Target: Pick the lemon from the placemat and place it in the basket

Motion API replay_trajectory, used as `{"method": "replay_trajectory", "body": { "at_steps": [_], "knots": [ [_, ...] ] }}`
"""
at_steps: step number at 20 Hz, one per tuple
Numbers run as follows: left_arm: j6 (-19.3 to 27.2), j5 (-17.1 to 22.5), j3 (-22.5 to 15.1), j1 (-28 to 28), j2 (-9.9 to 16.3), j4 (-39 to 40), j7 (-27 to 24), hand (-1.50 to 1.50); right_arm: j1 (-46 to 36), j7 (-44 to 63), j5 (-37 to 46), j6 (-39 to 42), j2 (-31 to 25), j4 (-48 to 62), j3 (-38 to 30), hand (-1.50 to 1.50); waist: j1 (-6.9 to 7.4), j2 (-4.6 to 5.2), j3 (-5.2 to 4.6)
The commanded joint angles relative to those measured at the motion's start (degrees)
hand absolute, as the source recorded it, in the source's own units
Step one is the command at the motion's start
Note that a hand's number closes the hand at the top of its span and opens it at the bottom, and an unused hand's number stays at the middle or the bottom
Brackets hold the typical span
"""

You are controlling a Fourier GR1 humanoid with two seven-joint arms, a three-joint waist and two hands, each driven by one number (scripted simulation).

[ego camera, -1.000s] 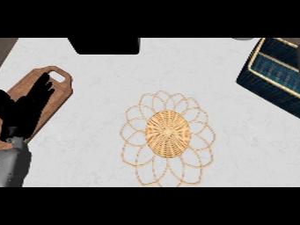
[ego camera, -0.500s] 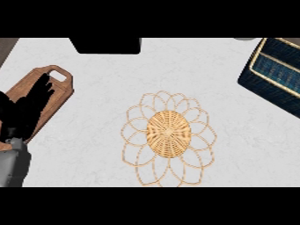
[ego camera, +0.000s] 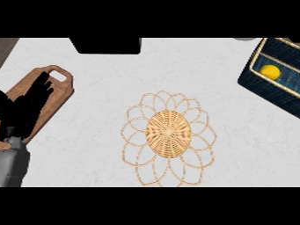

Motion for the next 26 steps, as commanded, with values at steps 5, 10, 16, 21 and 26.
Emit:
{"method": "replay_trajectory", "body": {
  "at_steps": [5, 10, 16, 21, 26],
  "knots": [
    [1.1, -0.7, -0.1, -0.3, -0.9, 0.8, -0.3, 0.0, -3.3, -7.6, -8.2, -2.2, -5.8, 3.3, -7.1, -1.5, -0.18, 0.05, 0.0],
    [0.6, -1.1, 0.3, 3.4, -0.4, -0.3, -2.5, 0.0, 1.3, -4.8, -14.1, -8.5, -3.4, -5.2, -13.1, -1.5, -1.25, -0.43, -0.01],
    [1.6, -1.5, -0.5, 4.0, -1.3, -2.6, 0.0, 0.0, 13.8, -5.0, -25.4, 0.4, -7.6, -17.2, -20.8, -1.5, -1.96, -0.65, 0.01],
    [-0.4, 0.2, 0.8, 5.6, -0.5, -2.8, -1.9, 0.0, 24.7, -6.5, -35.6, 15.3, -12.9, -22.9, -26.9, -1.5, -1.98, -0.54, 0.0],
    [0.7, 0.3, 0.6, 4.5, -1.1, -3.8, 1.0, 0.0, 38.2, -9.0, -45.4, 26.5, -11.8, -29.6, -35.1, -1.5, -2.46, -0.64, 0.02]
  ]
}}
